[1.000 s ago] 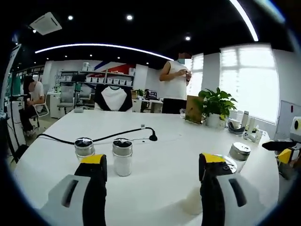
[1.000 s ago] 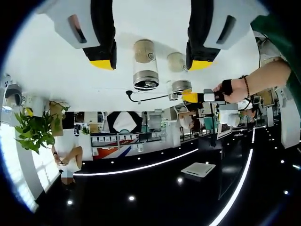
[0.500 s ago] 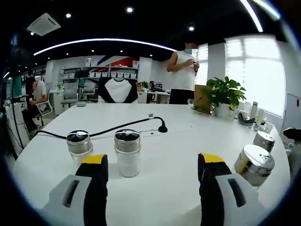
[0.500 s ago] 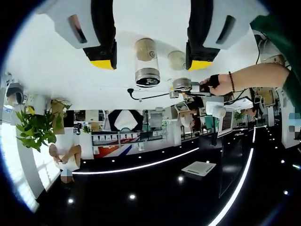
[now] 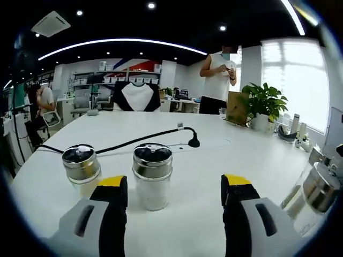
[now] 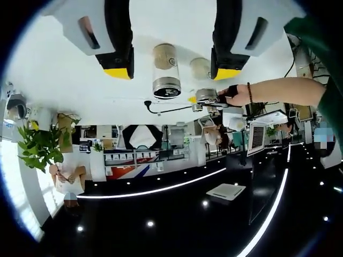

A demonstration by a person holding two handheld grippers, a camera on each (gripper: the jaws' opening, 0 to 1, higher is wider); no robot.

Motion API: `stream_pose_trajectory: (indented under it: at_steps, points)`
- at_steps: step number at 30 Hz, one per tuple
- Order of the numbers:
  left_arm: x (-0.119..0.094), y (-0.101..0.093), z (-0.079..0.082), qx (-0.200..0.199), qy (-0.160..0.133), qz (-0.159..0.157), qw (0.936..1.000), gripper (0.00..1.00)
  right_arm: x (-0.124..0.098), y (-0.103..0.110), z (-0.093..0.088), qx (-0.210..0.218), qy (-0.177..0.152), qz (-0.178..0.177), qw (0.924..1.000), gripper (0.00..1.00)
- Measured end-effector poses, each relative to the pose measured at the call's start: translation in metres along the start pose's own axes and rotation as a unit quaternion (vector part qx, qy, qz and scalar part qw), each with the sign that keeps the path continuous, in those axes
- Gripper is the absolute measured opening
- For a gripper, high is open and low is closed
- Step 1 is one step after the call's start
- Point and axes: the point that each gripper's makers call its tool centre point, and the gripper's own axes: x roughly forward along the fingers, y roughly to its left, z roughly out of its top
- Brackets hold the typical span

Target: Rotate the seasoning bottle until the label or dispensing opening points toward the visible target arrow and the bottle remains upright within the marked orientation range

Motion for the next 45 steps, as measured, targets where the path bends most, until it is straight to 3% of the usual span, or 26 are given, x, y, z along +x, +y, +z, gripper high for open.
stream_pose_trajectory:
  at_steps: [9, 10, 13, 15, 22, 27, 28, 29, 30, 45]
  points:
    - [0.017, 0.011, -0.002, 0.014, 0.009, 0.016, 0.9997, 0.7, 0.0, 0.0, 0.0, -0.001, 0.002, -0.001, 1.0, 0.57]
    - [0.016, 0.019, -0.008, 0.036, 0.034, 0.036, 0.9981, 0.69, -0.001, -0.001, 0.001, -0.001, 0.001, -0.001, 1.0, 0.57]
    - [0.023, 0.016, 0.0, 0.03, 0.015, 0.022, 0.9992, 0.67, 0.0, -0.002, 0.003, -0.002, -0.002, -0.002, 1.0, 0.57]
    - [0.025, 0.02, 0.001, 0.025, 0.015, 0.03, 0.9991, 0.63, 0.0, -0.001, 0.004, -0.003, -0.003, -0.002, 1.0, 0.57]
    - [0.035, 0.033, -0.009, 0.015, 0.034, 0.044, 0.9983, 0.58, 0.001, 0.001, 0.004, -0.005, 0.0, 0.001, 1.0, 0.57]
    - [0.034, 0.037, -0.014, 0.006, 0.035, 0.046, 0.9983, 0.45, 0.001, 0.0, 0.003, -0.004, 0.002, 0.0, 1.0, 0.57]
    - [0.033, 0.033, -0.014, 0.007, 0.034, 0.041, 0.9986, 0.38, 0.001, 0.0, 0.002, -0.003, 0.002, 0.0, 1.0, 0.57]
    - [0.035, 0.028, -0.01, 0.011, 0.018, 0.033, 0.9992, 0.38, 0.001, 0.0, 0.002, -0.003, 0.002, -0.001, 1.0, 0.57]
    - [0.032, 0.033, -0.016, 0.014, 0.03, 0.043, 0.9985, 0.38, 0.001, 0.0, 0.002, -0.002, 0.003, 0.0, 1.0, 0.56]
    - [0.031, 0.041, -0.016, 0.011, 0.022, 0.057, 0.9981, 0.37, 0.001, -0.004, 0.0, 0.005, 0.003, -0.003, 1.0, 0.56]
